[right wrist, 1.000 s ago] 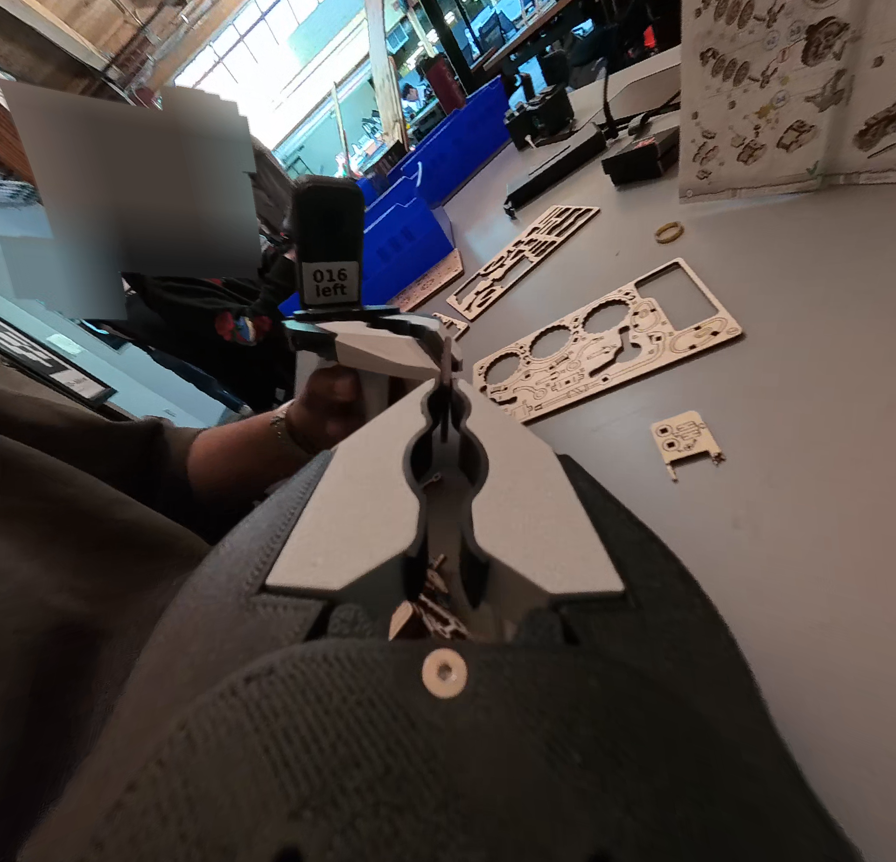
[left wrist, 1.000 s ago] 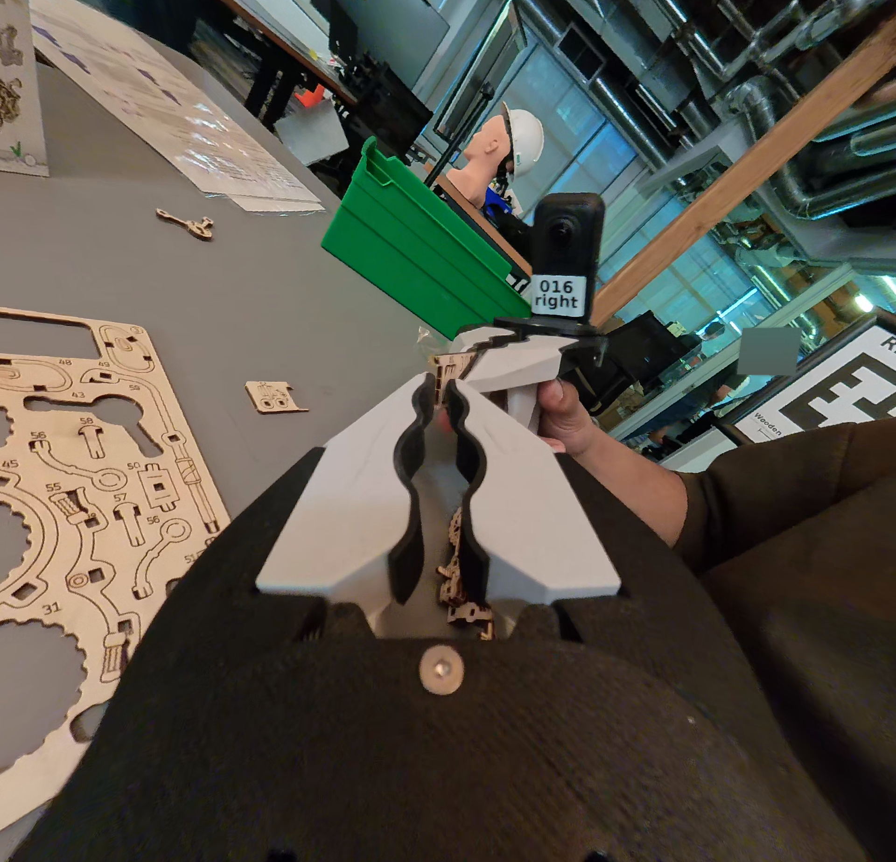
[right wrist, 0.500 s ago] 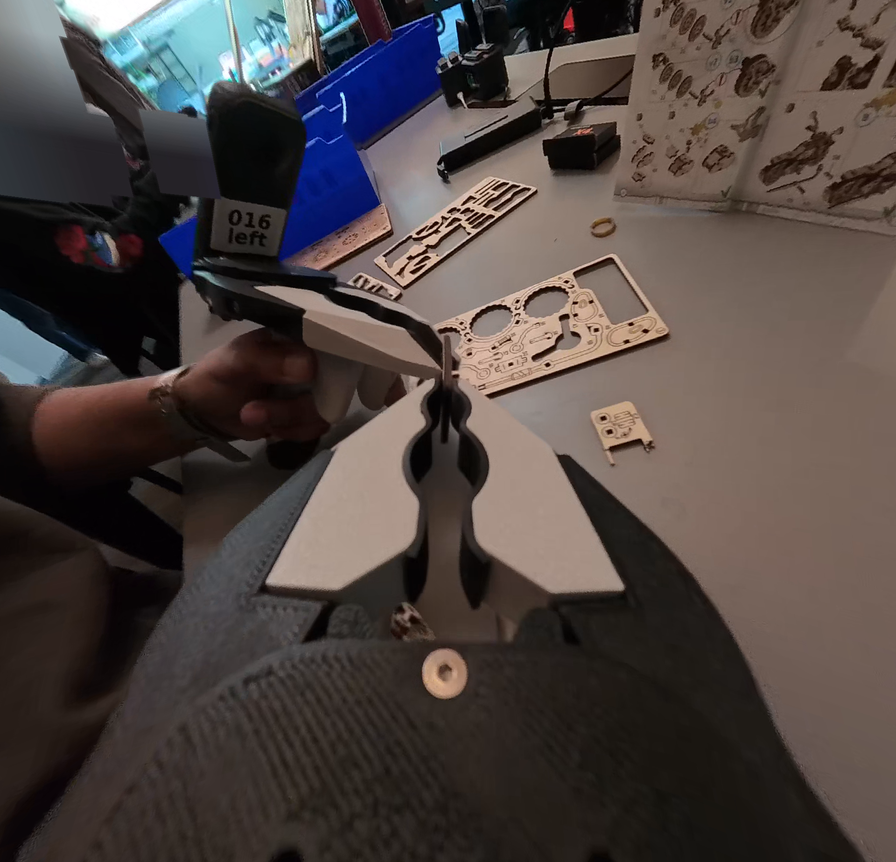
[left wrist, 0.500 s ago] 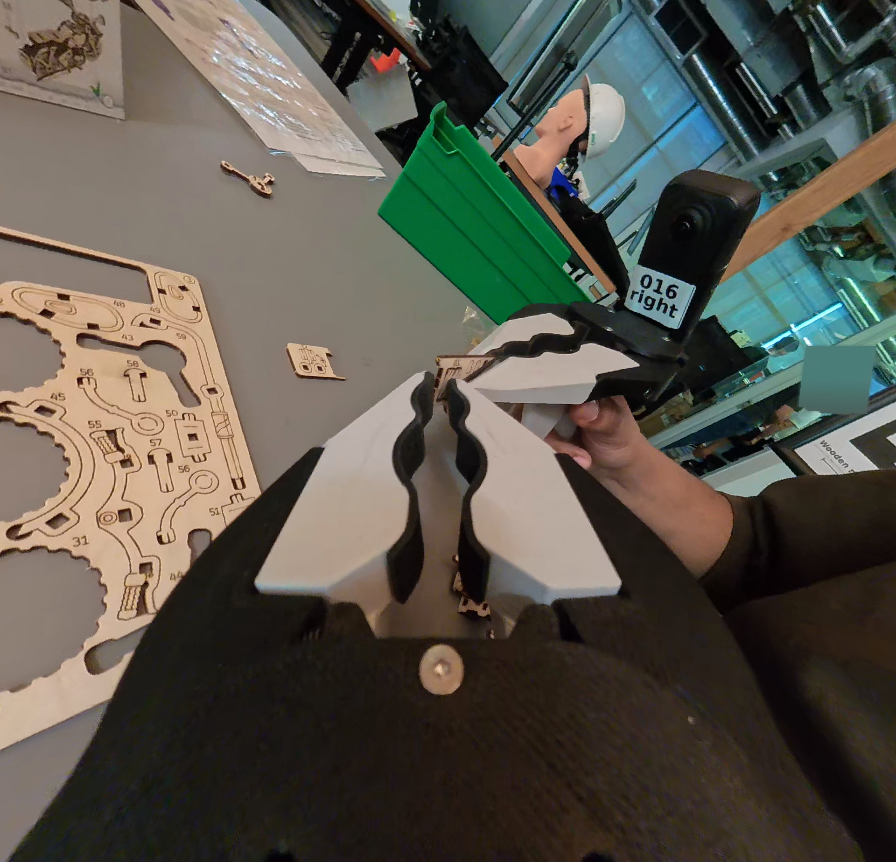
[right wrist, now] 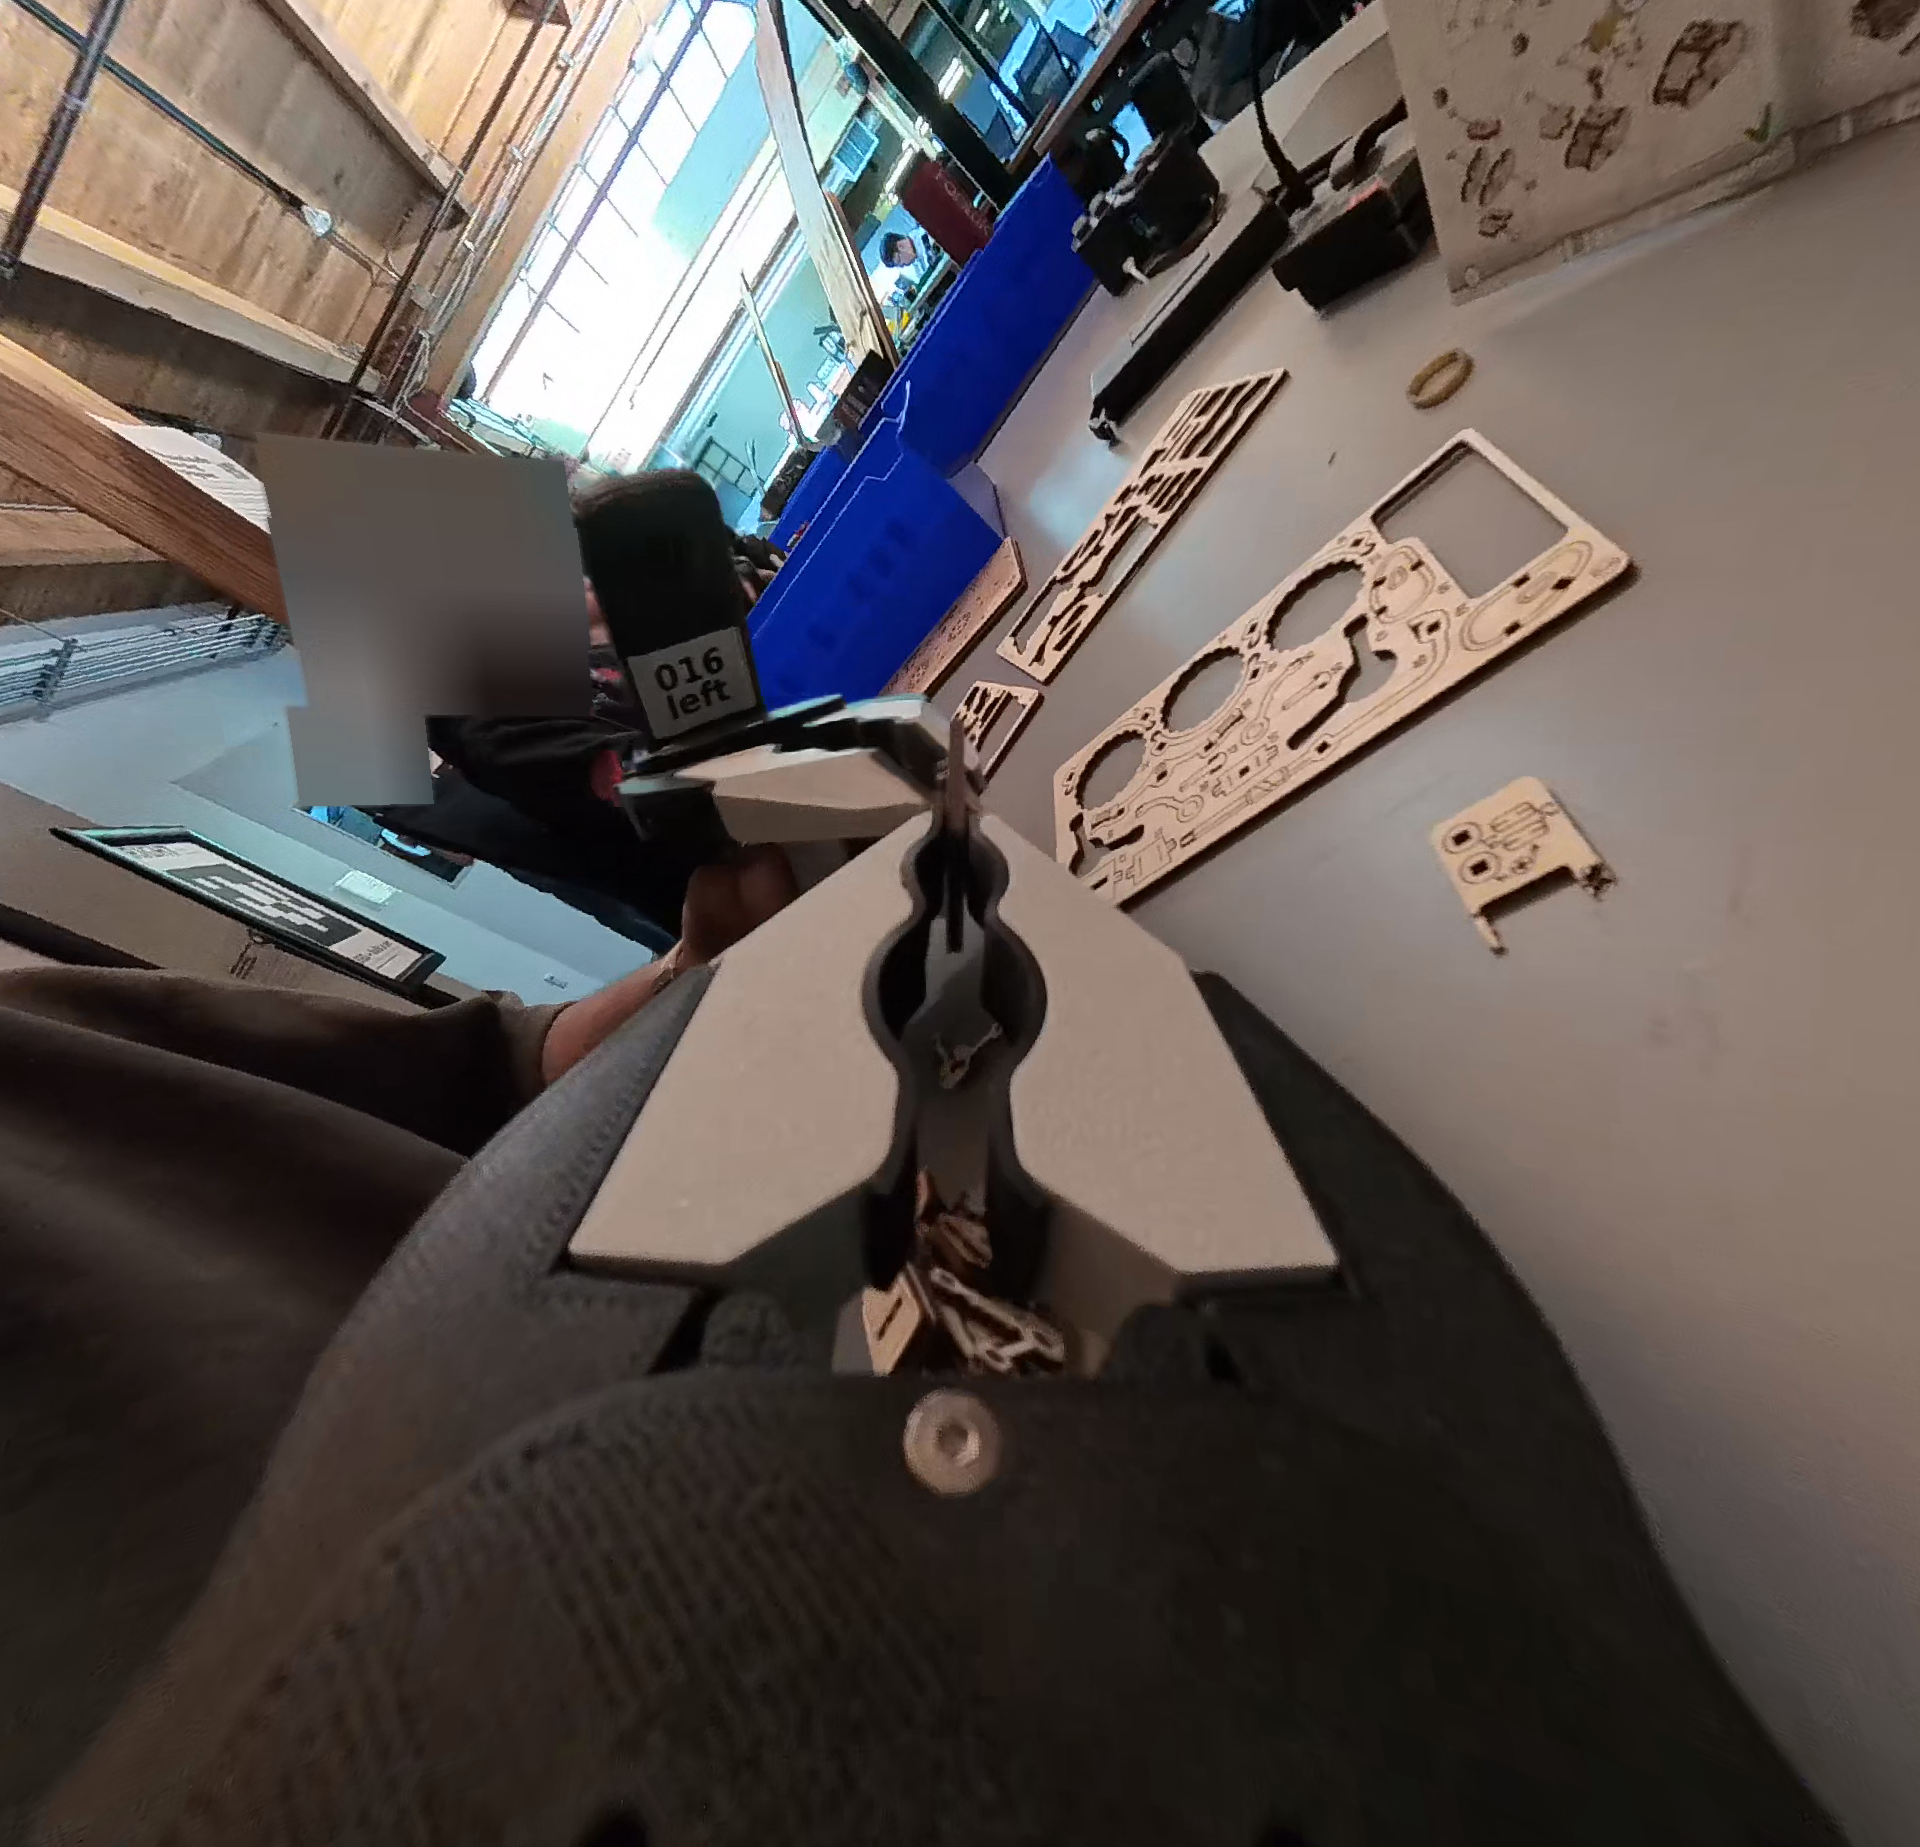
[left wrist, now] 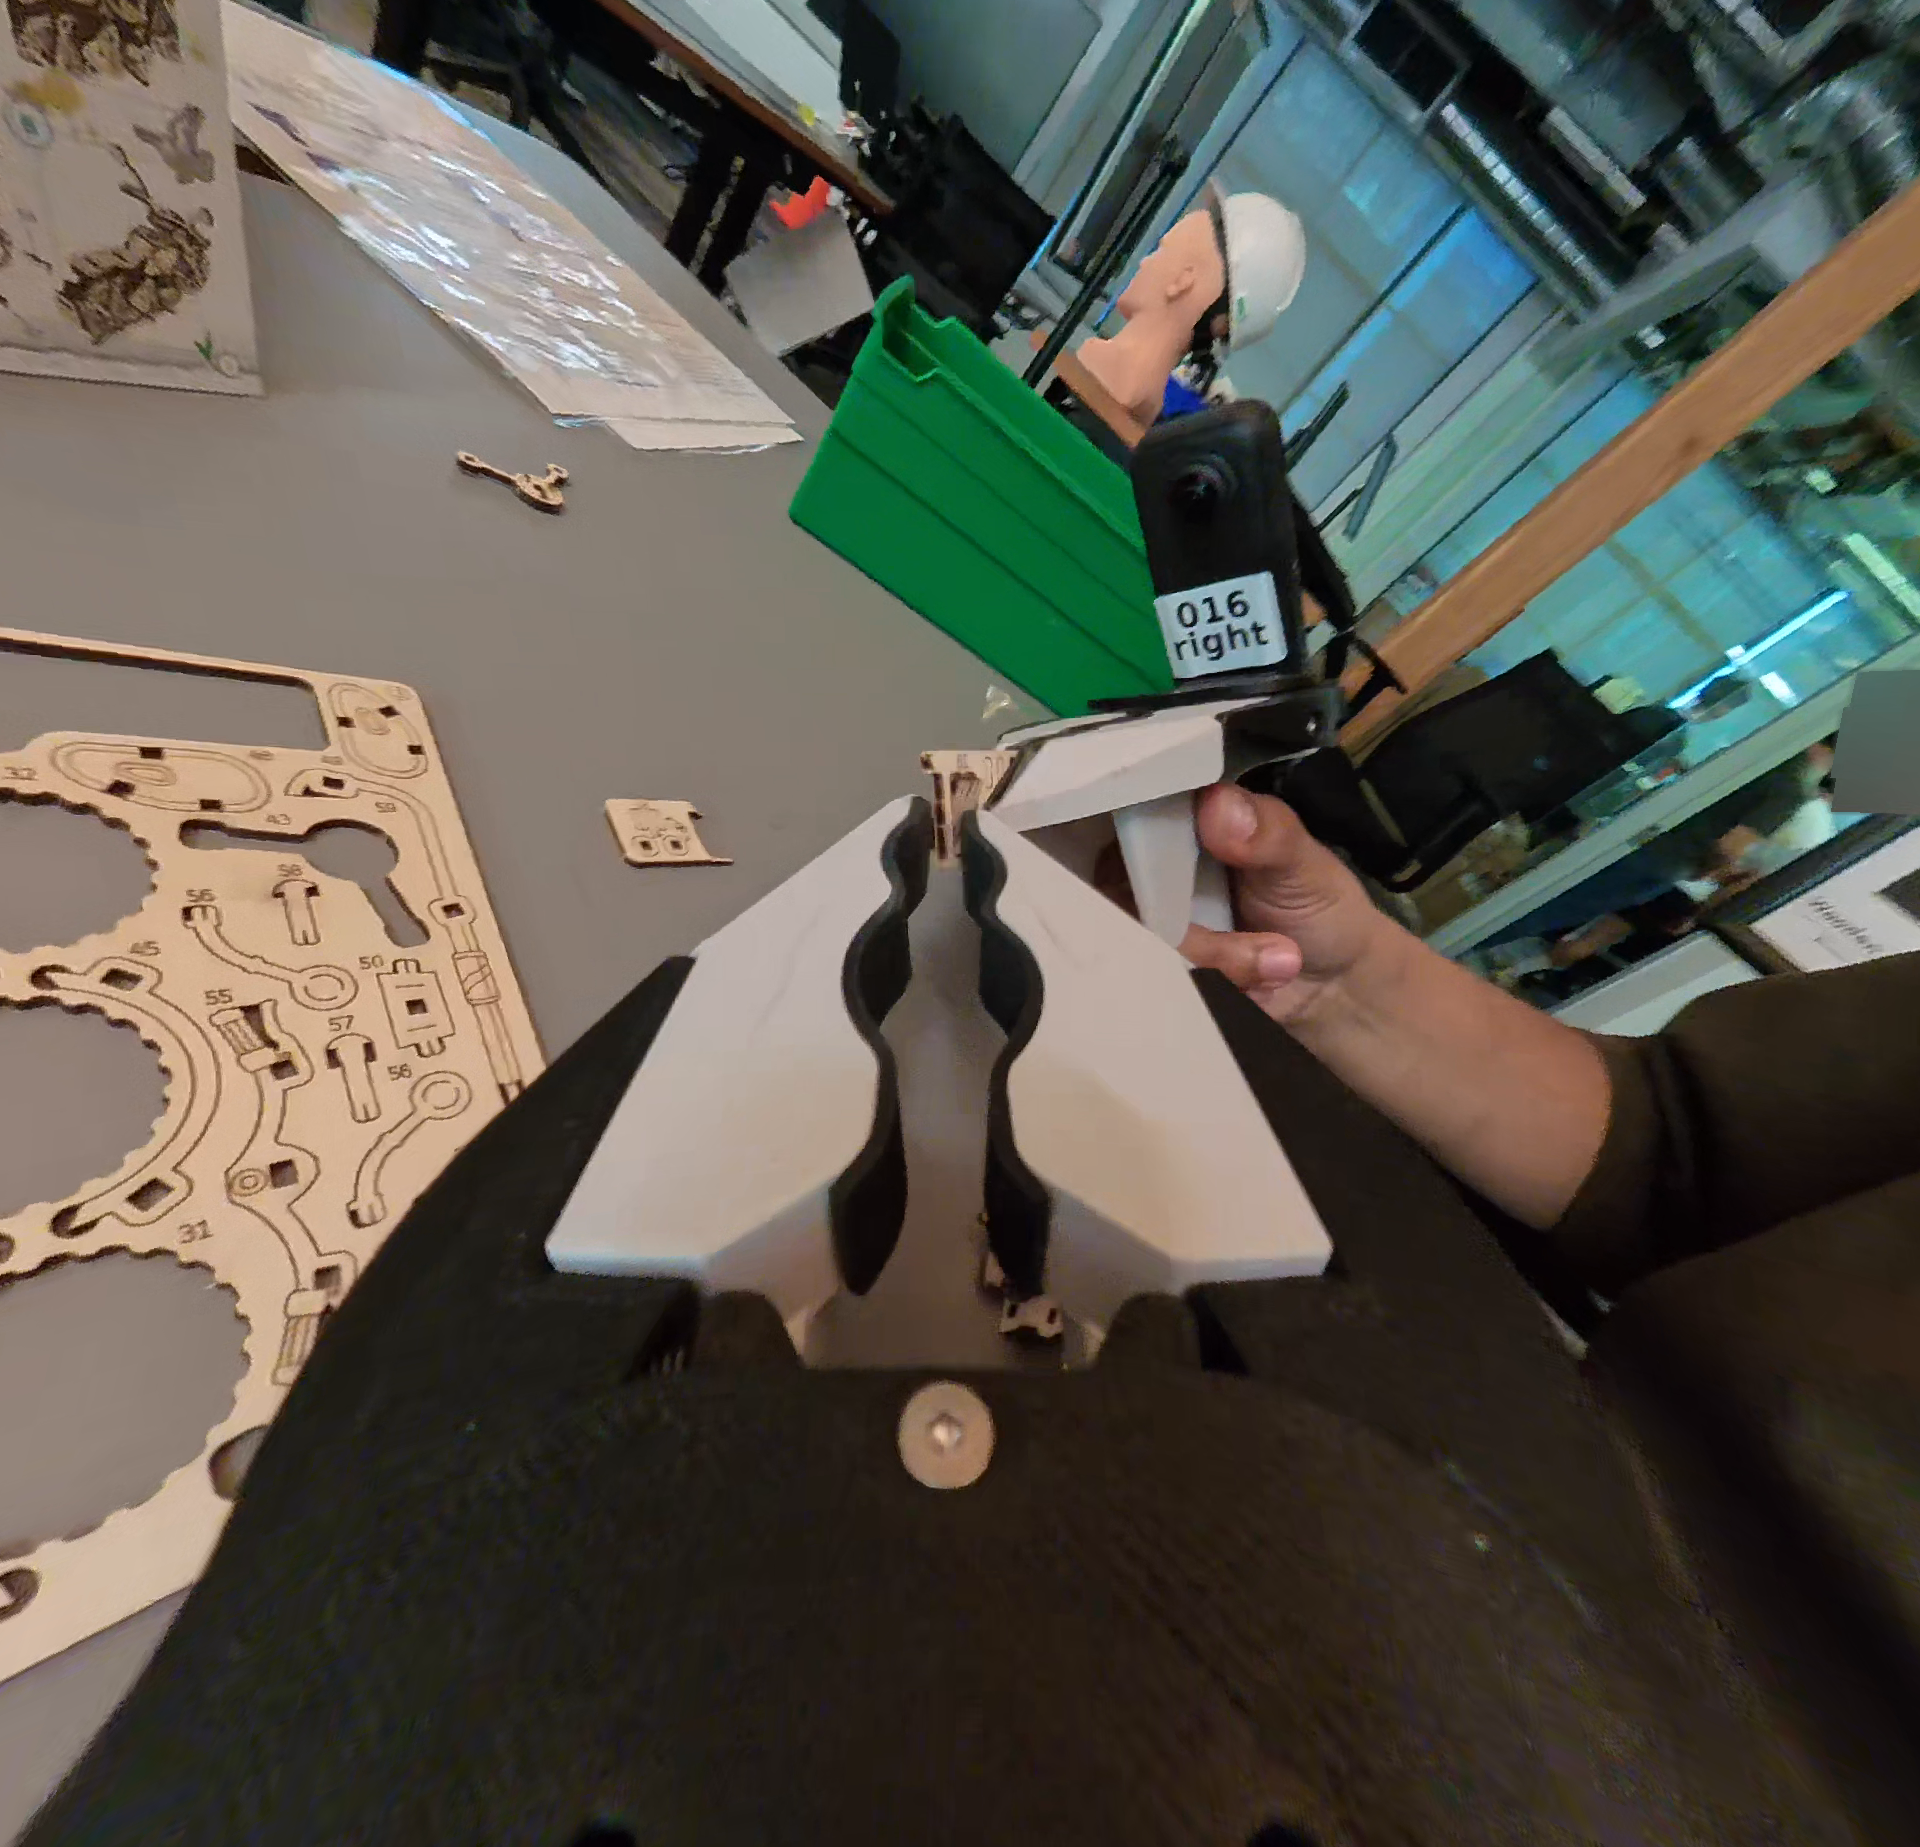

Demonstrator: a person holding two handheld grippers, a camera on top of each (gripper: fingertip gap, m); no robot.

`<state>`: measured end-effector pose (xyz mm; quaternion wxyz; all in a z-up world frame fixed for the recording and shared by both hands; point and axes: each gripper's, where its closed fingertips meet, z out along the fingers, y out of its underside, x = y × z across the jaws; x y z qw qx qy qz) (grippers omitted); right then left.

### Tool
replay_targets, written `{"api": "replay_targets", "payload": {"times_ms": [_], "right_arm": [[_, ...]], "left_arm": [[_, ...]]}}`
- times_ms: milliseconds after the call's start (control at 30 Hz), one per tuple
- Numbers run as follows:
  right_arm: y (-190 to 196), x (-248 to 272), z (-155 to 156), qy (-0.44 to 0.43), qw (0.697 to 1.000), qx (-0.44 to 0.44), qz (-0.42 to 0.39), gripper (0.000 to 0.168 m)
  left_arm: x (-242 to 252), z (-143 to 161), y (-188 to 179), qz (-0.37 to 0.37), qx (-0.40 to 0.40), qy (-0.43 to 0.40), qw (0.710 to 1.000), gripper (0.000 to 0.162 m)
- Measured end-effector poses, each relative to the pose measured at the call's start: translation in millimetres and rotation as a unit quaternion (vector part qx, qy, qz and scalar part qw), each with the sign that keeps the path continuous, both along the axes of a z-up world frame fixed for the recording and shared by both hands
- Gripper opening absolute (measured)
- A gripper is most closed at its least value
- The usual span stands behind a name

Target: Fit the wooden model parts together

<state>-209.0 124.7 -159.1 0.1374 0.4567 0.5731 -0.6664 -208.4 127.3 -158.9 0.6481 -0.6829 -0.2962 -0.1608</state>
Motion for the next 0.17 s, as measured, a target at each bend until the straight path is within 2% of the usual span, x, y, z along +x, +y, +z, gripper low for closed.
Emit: {"api": "replay_targets", "payload": {"times_ms": [67,167], "right_arm": [[4.9,-1.6,4.0,0.009,1.0,-0.012,-0.004,0.001],[11.3,-1.9,16.2,-0.004,0.997,-0.081,0.004,0.002]], "left_arm": [[1.7,5.1,-0.9,-0.012,0.03,-0.016,0.999,0.012],[3.7,9.7,-0.8,-0.029,0.06,-0.041,0.997,0.017]]}}
